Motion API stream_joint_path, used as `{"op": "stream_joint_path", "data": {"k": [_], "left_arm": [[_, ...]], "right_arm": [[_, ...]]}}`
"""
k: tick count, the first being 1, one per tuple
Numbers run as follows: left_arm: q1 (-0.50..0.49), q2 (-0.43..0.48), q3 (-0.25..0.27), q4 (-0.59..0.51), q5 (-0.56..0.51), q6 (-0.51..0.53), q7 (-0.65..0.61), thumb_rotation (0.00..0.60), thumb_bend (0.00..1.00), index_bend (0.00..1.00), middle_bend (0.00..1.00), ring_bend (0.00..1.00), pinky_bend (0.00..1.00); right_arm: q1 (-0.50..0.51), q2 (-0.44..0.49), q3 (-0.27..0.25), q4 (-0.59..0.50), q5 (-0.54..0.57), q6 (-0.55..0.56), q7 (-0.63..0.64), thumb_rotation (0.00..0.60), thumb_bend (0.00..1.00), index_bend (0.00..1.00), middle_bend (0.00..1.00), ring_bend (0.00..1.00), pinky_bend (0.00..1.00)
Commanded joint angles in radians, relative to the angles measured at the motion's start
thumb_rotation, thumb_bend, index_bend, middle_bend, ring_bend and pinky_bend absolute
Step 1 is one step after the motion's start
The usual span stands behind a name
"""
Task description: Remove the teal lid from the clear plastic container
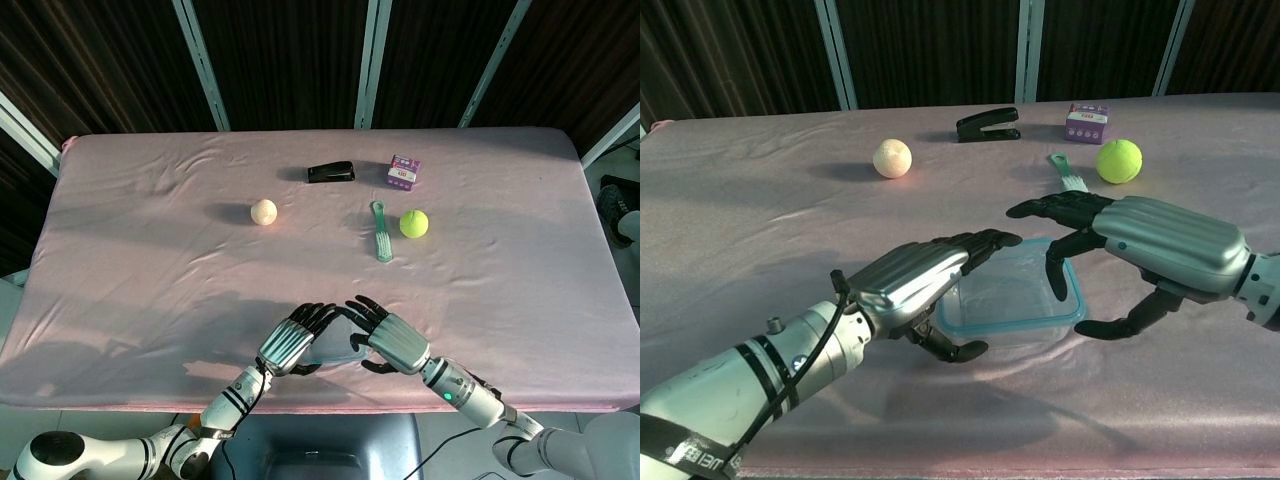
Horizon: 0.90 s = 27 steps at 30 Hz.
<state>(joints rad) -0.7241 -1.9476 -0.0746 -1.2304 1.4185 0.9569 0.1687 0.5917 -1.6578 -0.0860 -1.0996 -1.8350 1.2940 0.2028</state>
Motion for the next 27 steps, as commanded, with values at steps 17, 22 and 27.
{"op": "stream_joint_path", "data": {"k": [17, 22, 27], "left_arm": [[0.004, -0.008, 0.013, 0.017, 0.014, 0.004, 0.013, 0.6, 0.31, 0.0, 0.58, 0.51, 0.47], [0.005, -0.009, 0.02, 0.018, 0.022, 0.005, 0.01, 0.6, 0.31, 0.0, 0.58, 0.51, 0.47], [0.009, -0.005, 0.033, 0.008, 0.038, 0.012, 0.006, 0.6, 0.31, 0.0, 0.59, 0.51, 0.47]], "right_arm": [[0.007, 0.012, 0.002, -0.022, 0.012, 0.014, 0.003, 0.6, 0.38, 0.66, 0.17, 0.0, 0.0], [0.015, 0.01, 0.012, -0.021, 0.016, 0.016, 0.005, 0.6, 0.38, 0.66, 0.17, 0.0, 0.0], [0.023, 0.005, 0.027, -0.017, 0.016, 0.032, 0.003, 0.6, 0.4, 0.66, 0.17, 0.0, 0.01]]}}
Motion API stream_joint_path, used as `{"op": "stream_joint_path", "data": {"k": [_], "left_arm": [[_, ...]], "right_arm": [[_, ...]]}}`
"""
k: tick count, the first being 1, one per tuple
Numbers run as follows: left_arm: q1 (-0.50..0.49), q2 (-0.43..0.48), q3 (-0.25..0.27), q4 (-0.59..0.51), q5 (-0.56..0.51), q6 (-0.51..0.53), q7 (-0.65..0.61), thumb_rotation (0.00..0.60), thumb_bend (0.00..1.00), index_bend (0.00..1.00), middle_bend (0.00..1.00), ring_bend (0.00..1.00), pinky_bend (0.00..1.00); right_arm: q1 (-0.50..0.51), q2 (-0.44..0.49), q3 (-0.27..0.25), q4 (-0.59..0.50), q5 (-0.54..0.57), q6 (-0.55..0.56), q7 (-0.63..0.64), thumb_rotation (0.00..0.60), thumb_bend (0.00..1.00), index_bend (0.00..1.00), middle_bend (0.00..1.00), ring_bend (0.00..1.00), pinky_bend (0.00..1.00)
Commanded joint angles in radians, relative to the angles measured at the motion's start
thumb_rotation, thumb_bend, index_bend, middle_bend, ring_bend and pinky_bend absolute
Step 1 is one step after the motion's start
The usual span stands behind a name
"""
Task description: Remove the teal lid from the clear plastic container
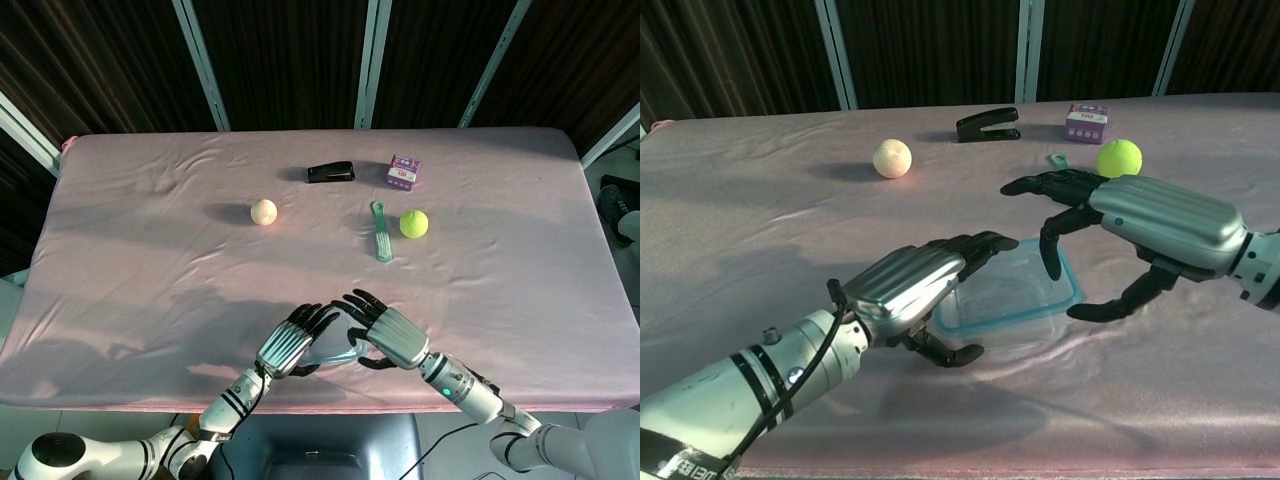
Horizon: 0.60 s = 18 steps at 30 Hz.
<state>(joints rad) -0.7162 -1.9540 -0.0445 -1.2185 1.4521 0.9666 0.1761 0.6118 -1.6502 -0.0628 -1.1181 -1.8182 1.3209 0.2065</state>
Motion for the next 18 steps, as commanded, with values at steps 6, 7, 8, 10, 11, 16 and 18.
{"op": "stream_joint_path", "data": {"k": [6, 7, 8, 10, 11, 16, 18], "left_arm": [[0.006, 0.022, 0.018, -0.037, 0.034, 0.019, -0.019, 0.6, 0.31, 0.0, 0.59, 0.52, 0.48], [0.006, 0.024, 0.02, -0.041, 0.037, 0.021, -0.021, 0.6, 0.31, 0.0, 0.59, 0.52, 0.48], [0.007, 0.026, 0.021, -0.044, 0.04, 0.022, -0.022, 0.6, 0.31, 0.0, 0.59, 0.52, 0.48], [0.007, 0.03, 0.024, -0.049, 0.046, 0.024, -0.023, 0.6, 0.31, 0.0, 0.59, 0.52, 0.48], [0.007, 0.031, 0.024, -0.051, 0.047, 0.025, -0.024, 0.6, 0.31, 0.0, 0.59, 0.52, 0.48], [0.009, 0.035, 0.024, -0.055, 0.051, 0.027, -0.028, 0.6, 0.31, 0.0, 0.59, 0.52, 0.48], [0.009, 0.036, 0.023, -0.053, 0.051, 0.028, -0.031, 0.6, 0.31, 0.0, 0.59, 0.52, 0.48]], "right_arm": [[0.011, -0.009, 0.01, 0.009, -0.002, 0.012, -0.002, 0.6, 0.41, 0.67, 0.18, 0.0, 0.02], [0.012, -0.011, 0.011, 0.01, -0.001, 0.012, -0.002, 0.6, 0.41, 0.67, 0.18, 0.0, 0.03], [0.013, -0.012, 0.012, 0.011, -0.001, 0.012, -0.003, 0.6, 0.41, 0.68, 0.18, 0.0, 0.03], [0.015, -0.015, 0.013, 0.014, 0.001, 0.01, -0.004, 0.6, 0.41, 0.68, 0.18, 0.0, 0.03], [0.016, -0.017, 0.013, 0.015, 0.001, 0.01, -0.004, 0.6, 0.42, 0.69, 0.19, 0.0, 0.04], [0.02, -0.023, 0.014, 0.017, -0.001, 0.013, -0.009, 0.6, 0.44, 0.72, 0.19, 0.01, 0.05], [0.021, -0.026, 0.012, 0.017, -0.005, 0.018, -0.008, 0.6, 0.45, 0.74, 0.2, 0.02, 0.06]]}}
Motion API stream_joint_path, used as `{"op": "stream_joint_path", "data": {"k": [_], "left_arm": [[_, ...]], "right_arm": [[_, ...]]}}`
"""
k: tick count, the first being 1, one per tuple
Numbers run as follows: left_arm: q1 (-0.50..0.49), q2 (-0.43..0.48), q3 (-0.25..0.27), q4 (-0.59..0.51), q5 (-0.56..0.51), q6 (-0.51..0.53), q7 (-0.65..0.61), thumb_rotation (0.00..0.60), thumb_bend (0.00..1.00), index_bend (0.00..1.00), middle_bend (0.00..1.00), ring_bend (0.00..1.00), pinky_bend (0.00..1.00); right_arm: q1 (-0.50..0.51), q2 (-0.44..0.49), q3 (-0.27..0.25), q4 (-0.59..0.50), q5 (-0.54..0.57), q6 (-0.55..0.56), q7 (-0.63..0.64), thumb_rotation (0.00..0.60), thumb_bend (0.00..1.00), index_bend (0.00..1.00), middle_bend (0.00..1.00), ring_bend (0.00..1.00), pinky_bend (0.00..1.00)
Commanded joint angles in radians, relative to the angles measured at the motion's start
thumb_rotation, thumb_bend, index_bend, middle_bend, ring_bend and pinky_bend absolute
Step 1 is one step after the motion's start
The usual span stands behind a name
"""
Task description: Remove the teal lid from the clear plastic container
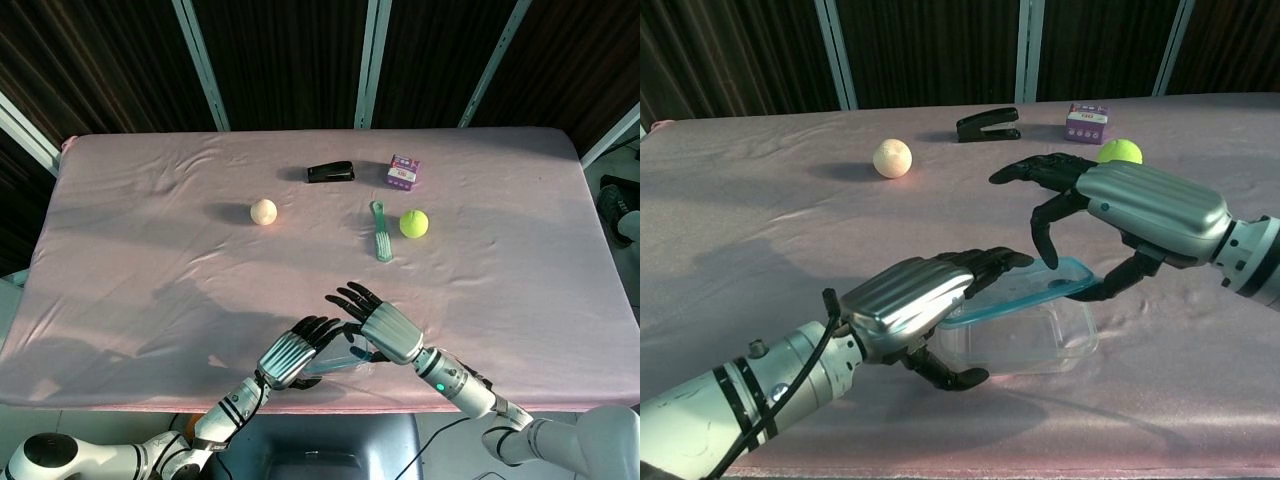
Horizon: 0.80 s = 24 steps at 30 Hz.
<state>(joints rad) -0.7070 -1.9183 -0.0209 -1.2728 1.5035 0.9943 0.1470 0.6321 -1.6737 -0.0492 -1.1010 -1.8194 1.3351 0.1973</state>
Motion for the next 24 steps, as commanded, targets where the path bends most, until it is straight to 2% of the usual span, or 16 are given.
{"op": "stream_joint_path", "data": {"k": [1, 7, 14, 15, 17, 19, 21, 24], "left_arm": [[0.0, 0.001, -0.003, 0.003, -0.001, 0.0, -0.004, 0.6, 0.31, 0.0, 0.59, 0.52, 0.48], [0.002, 0.0, -0.007, 0.016, 0.004, 0.006, -0.03, 0.6, 0.31, 0.0, 0.56, 0.49, 0.45], [-0.004, 0.006, -0.006, 0.013, 0.013, 0.002, -0.048, 0.6, 0.31, 0.0, 0.44, 0.35, 0.26], [-0.004, 0.007, -0.005, 0.012, 0.014, 0.002, -0.048, 0.6, 0.31, 0.0, 0.4, 0.31, 0.23], [-0.006, 0.012, -0.002, 0.009, 0.024, 0.005, -0.057, 0.6, 0.31, 0.0, 0.23, 0.15, 0.12], [-0.01, 0.018, 0.002, 0.011, 0.041, 0.013, -0.077, 0.6, 0.31, 0.0, 0.07, 0.02, 0.03], [-0.015, 0.03, 0.005, 0.012, 0.07, 0.032, -0.099, 0.6, 0.31, 0.0, 0.01, 0.0, 0.0], [-0.017, 0.039, 0.008, 0.02, 0.103, 0.068, -0.126, 0.6, 0.31, 0.0, 0.0, 0.0, 0.0]], "right_arm": [[0.001, -0.005, -0.004, 0.002, -0.007, 0.008, 0.002, 0.6, 0.45, 0.76, 0.21, 0.03, 0.06], [-0.001, -0.016, -0.011, 0.019, -0.02, 0.028, -0.004, 0.6, 0.51, 0.84, 0.24, 0.06, 0.09], [-0.004, -0.019, -0.012, 0.03, -0.026, 0.048, -0.005, 0.6, 0.57, 0.86, 0.25, 0.07, 0.1], [-0.005, -0.019, -0.012, 0.031, -0.027, 0.05, -0.005, 0.6, 0.57, 0.87, 0.25, 0.07, 0.1], [-0.007, -0.016, -0.01, 0.032, -0.033, 0.071, -0.005, 0.6, 0.57, 0.87, 0.25, 0.07, 0.11], [-0.011, -0.01, -0.008, 0.034, -0.039, 0.094, -0.004, 0.6, 0.57, 0.87, 0.25, 0.08, 0.12], [-0.016, 0.003, -0.001, 0.031, -0.046, 0.128, -0.008, 0.6, 0.57, 0.87, 0.26, 0.08, 0.12], [-0.018, 0.019, 0.003, 0.023, -0.05, 0.149, -0.006, 0.6, 0.57, 0.87, 0.26, 0.08, 0.13]]}}
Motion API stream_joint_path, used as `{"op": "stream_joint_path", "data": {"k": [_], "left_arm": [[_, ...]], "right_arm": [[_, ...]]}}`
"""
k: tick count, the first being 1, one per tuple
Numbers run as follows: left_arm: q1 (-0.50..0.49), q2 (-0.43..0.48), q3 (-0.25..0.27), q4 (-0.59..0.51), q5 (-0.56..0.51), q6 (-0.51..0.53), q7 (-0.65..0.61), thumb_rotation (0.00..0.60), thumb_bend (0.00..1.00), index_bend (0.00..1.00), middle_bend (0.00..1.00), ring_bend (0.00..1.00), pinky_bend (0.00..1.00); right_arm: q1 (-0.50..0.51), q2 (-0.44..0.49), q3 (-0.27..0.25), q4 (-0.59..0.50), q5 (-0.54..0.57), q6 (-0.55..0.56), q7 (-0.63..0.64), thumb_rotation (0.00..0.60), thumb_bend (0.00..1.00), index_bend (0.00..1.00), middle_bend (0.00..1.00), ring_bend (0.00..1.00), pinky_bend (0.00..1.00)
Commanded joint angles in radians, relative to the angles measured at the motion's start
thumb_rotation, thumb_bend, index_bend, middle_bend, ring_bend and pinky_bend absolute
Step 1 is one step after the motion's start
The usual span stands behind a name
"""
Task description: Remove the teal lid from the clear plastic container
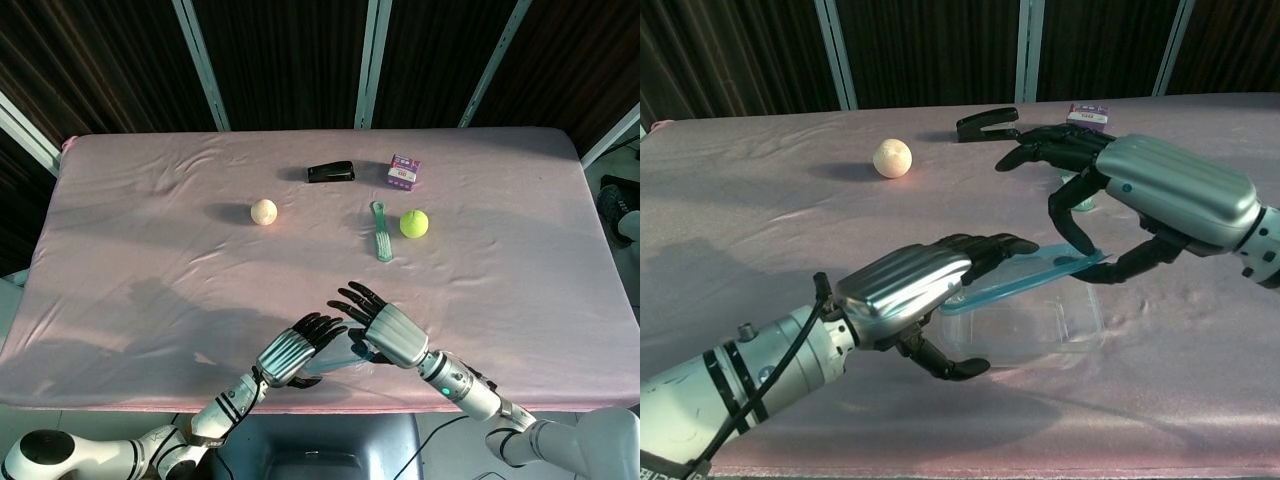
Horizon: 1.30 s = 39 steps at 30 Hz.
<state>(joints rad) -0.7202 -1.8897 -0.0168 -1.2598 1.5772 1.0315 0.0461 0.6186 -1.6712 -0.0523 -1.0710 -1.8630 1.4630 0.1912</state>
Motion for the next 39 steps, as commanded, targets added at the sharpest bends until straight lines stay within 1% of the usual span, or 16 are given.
{"op": "stream_joint_path", "data": {"k": [1, 5, 12, 25, 29, 33, 39], "left_arm": [[-0.003, 0.01, 0.003, 0.011, 0.036, 0.04, -0.031, 0.6, 0.31, 0.0, 0.0, 0.0, 0.0], [-0.002, 0.011, 0.004, 0.023, 0.053, 0.066, -0.048, 0.6, 0.31, 0.0, 0.0, 0.0, 0.0], [-0.007, 0.034, -0.006, 0.017, 0.037, 0.05, -0.057, 0.6, 0.31, 0.0, 0.0, 0.0, 0.0], [0.004, 0.089, -0.008, -0.011, 0.02, 0.057, -0.059, 0.6, 0.31, 0.0, 0.0, 0.0, 0.0], [0.024, 0.139, 0.01, -0.042, 0.025, 0.075, -0.038, 0.6, 0.31, 0.0, 0.0, 0.0, 0.0], [0.058, 0.197, 0.031, -0.073, 0.021, 0.102, -0.02, 0.6, 0.31, 0.0, 0.0, 0.0, 0.0], [0.107, 0.253, 0.044, -0.079, 0.023, 0.163, -0.026, 0.6, 0.32, 0.0, 0.0, 0.0, 0.0]], "right_arm": [[-0.005, 0.02, 0.008, -0.011, -0.007, 0.025, 0.001, 0.6, 0.57, 0.87, 0.26, 0.08, 0.13], [-0.005, 0.037, 0.013, -0.025, -0.006, 0.036, 0.003, 0.6, 0.57, 0.87, 0.26, 0.08, 0.13], [-0.006, 0.067, 0.016, -0.046, -0.003, 0.038, -0.008, 0.6, 0.57, 0.87, 0.26, 0.08, 0.13], [-0.016, 0.118, 0.046, -0.033, 0.027, 0.054, -0.022, 0.6, 0.57, 0.87, 0.26, 0.08, 0.13], [-0.031, 0.136, 0.055, 0.005, 0.051, 0.053, -0.046, 0.6, 0.57, 0.87, 0.26, 0.08, 0.13], [-0.05, 0.142, 0.052, 0.063, 0.085, 0.027, -0.037, 0.6, 0.57, 0.87, 0.26, 0.08, 0.13], [-0.064, 0.099, 0.041, 0.179, 0.122, -0.027, -0.015, 0.6, 0.57, 0.87, 0.26, 0.08, 0.13]]}}
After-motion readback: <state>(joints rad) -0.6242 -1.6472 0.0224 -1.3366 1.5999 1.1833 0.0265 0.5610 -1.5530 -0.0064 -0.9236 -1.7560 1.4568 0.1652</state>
